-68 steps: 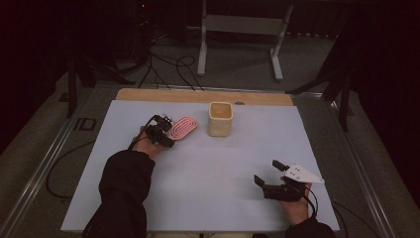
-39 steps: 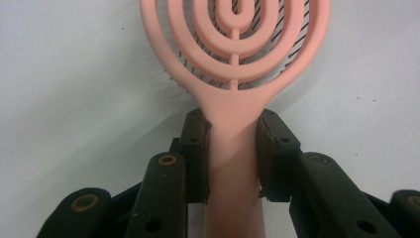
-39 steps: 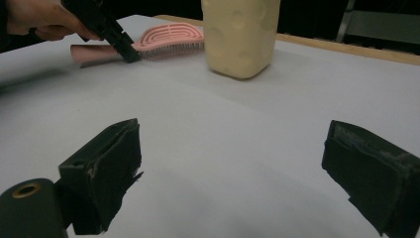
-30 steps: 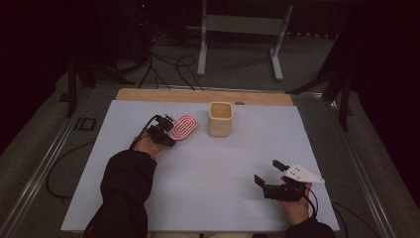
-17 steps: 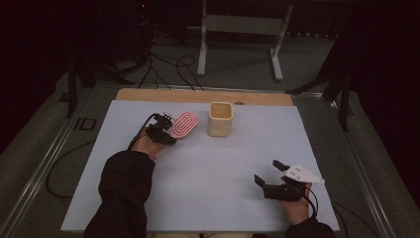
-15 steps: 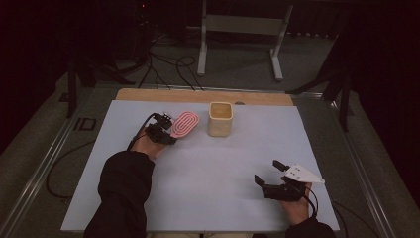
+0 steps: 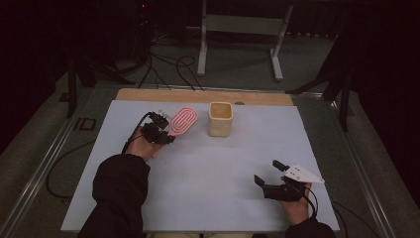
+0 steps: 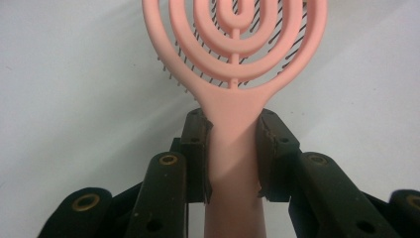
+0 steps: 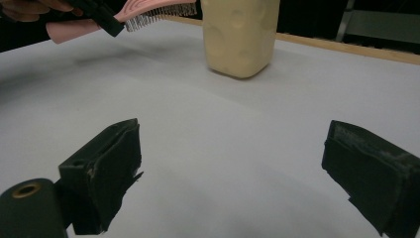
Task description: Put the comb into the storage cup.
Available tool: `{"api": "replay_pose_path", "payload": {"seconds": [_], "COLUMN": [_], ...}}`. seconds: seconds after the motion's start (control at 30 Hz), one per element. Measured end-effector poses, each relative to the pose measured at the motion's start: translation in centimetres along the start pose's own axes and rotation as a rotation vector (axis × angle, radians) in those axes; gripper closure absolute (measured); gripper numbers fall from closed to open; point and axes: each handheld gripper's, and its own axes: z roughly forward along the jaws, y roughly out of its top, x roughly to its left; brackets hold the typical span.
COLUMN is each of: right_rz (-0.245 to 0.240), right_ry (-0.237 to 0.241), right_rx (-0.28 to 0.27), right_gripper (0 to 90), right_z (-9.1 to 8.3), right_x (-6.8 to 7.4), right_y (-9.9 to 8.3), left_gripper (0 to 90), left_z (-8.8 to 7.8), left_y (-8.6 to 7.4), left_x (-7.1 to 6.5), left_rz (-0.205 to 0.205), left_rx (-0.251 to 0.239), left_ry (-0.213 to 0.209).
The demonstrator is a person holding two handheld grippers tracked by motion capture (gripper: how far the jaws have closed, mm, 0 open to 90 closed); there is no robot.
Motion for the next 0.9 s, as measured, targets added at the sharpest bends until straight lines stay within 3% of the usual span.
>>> {"api": "replay_pose_path", "payload": {"seconds": [0.73,0.9], "right_rz": [-0.001,-0.001], "right_ry": [0.001,0.002], "right_rx": [0.003,0.002], "right_gripper": [8.2,8.2], "right_z": [0.0,0.0], "right_x": [0.1,0.1], "right_y": [0.0,0.0], "left_gripper": [70.1,70.1], "left_z": [-1.9,-2.1], "left_y": [-2.3,-2.9], "left_x": [-1.2,-1.7], "left_rz": [-0.013,-0.003], "left_rx": [-0.064,-0.073], "left_ry": [0.017,0.040]}}
